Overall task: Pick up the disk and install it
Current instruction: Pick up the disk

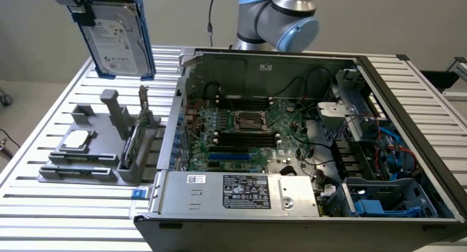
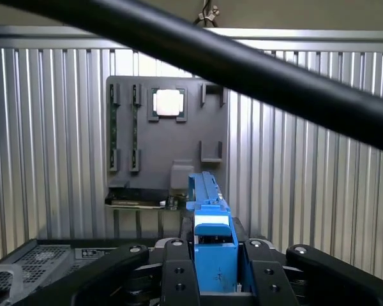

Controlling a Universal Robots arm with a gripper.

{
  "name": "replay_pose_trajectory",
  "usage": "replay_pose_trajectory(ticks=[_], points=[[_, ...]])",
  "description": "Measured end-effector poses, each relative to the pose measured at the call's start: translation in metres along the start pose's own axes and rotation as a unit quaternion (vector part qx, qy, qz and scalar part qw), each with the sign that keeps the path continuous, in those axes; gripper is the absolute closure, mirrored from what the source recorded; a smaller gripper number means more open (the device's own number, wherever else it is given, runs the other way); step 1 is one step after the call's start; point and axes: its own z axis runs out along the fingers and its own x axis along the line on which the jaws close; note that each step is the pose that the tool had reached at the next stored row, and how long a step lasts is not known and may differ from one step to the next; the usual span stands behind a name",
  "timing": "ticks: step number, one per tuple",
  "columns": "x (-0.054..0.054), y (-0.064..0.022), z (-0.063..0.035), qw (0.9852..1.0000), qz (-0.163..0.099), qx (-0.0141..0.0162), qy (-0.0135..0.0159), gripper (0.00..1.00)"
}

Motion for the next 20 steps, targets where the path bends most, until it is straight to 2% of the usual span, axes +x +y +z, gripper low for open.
replay_pose_trajectory(ticks=[13,20], points=[[0.017,-0.0518,-0.0226,1.0,0.0,-0.0001,-0.0019,0.67],[0.031,-0.0659,-0.0237,1.0,-0.001,-0.0001,-0.0022,0.67]])
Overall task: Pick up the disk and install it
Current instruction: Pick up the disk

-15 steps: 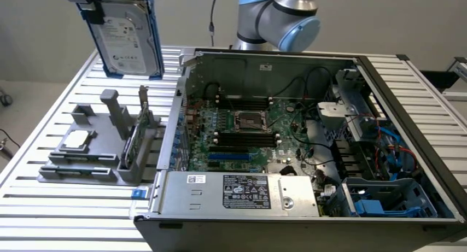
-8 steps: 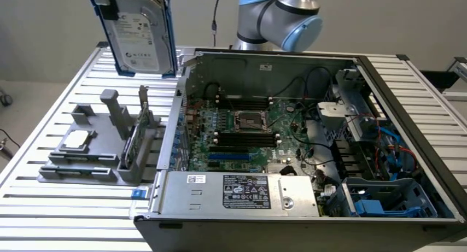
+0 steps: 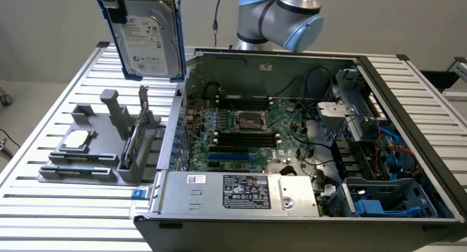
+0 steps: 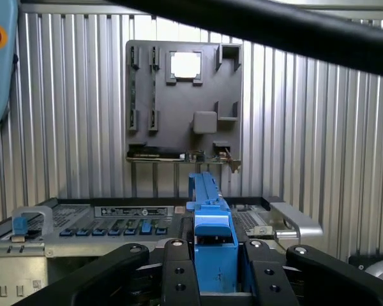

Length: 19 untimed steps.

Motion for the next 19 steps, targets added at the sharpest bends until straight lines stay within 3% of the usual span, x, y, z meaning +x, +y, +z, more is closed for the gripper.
replay_pose_trajectory(ticks=[6,19], points=[[0.012,-0.0156,-0.0008,1.0,-0.001,0.0,-0.0004,0.67],[0.049,-0.0632,-0.0031,1.0,-0.001,0.0,-0.0004,0.67]])
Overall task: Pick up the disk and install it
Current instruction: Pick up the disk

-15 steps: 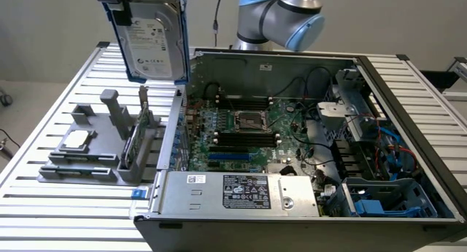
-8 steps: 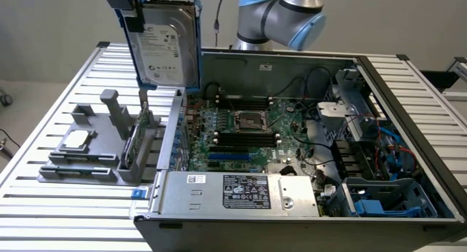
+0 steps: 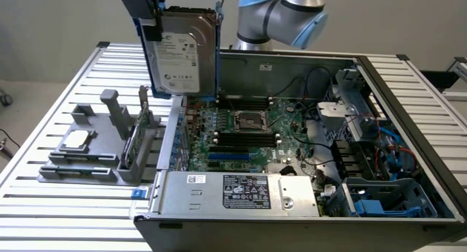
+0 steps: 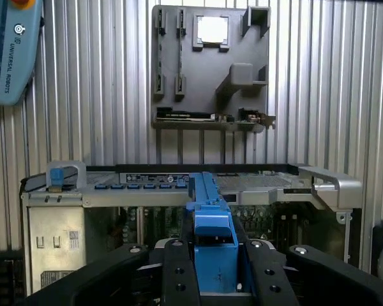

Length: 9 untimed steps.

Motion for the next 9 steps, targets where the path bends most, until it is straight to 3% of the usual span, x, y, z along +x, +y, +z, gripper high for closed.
replay_pose_trajectory(ticks=[9], points=[[0.021,-0.0285,-0.0013,1.0,0.0,0.0,0.0,0.67]])
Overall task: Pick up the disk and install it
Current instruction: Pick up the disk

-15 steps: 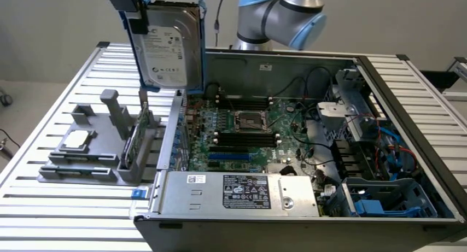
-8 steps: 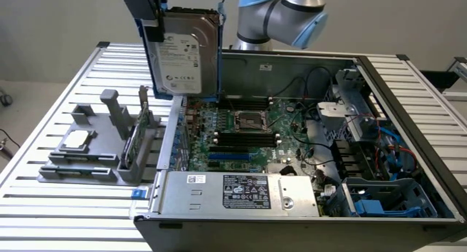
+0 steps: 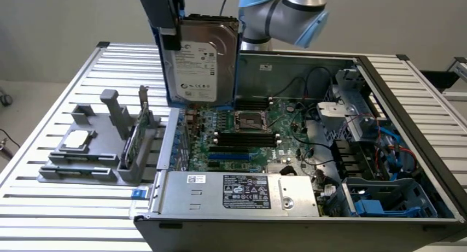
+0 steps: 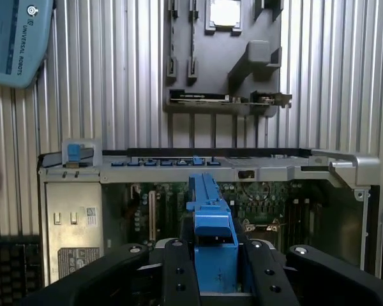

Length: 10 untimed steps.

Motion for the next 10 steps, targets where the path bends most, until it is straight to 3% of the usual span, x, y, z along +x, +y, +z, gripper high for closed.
replay_pose_trajectory(ticks=[10], points=[[0.024,-0.0319,-0.0015,1.0,0.0,0.0,0.0,0.67]])
